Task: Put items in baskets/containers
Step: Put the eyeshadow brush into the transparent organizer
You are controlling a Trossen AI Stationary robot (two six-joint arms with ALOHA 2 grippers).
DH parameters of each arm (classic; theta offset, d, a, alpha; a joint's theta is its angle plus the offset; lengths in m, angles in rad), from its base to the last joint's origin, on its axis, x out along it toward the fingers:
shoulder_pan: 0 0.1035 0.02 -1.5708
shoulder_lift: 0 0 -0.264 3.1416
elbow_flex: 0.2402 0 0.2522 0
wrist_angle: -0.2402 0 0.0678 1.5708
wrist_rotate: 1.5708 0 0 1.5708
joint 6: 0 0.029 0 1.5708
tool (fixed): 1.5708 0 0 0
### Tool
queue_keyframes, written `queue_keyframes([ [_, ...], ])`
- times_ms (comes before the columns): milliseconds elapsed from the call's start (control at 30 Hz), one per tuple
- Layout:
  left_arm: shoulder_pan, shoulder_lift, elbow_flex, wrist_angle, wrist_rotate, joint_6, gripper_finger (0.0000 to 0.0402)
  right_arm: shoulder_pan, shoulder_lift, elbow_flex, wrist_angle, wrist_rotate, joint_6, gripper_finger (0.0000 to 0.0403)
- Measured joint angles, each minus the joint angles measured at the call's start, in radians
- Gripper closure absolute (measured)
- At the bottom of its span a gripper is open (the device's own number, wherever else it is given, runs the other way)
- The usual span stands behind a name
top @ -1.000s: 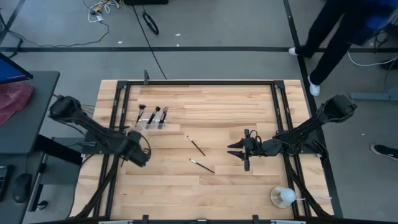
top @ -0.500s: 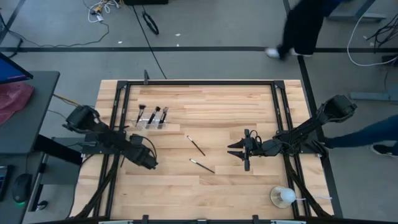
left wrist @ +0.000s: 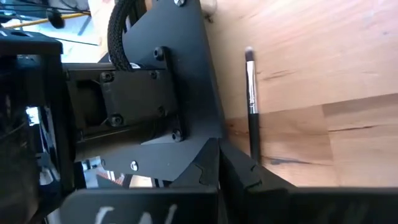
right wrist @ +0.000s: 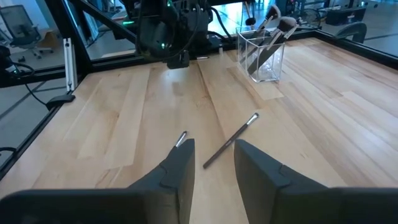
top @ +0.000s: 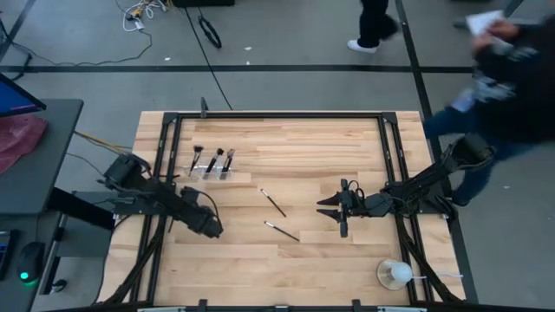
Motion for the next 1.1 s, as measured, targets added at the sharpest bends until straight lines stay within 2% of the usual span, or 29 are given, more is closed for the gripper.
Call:
queue_keyframes([
  [300,-0.013,0.07,0.019,0.019,0.02,0.012,0.0401,0.0,0.0,0.0,-0.009,0.0,0.0,0.0289],
  [433,-0.039,0.071,0.045,0.021,0.102,-0.014,0.0401,0.0,0.0,0.0,-0.015,0.0,0.007,0.0289],
  [500,-0.06,0.07,0.071,0.098,0.191,-0.035,0.0401,0.0,0.0,0.0,-0.014,0.0,0.007,0.0289],
  [600,-0.093,0.067,0.076,0.129,0.25,-0.055,0.0401,0.0,0.0,0.0,-0.015,0.0,0.007,0.0289],
  [933,-0.192,0.07,0.105,0.107,0.206,-0.179,0.0401,0.0,0.0,0.0,-0.014,0.0,0.007,0.0289],
  [1100,-0.192,0.068,0.136,-0.001,0.181,-0.19,0.0401,0.0,0.0,0.0,-0.009,0.0,0.007,0.0289],
])
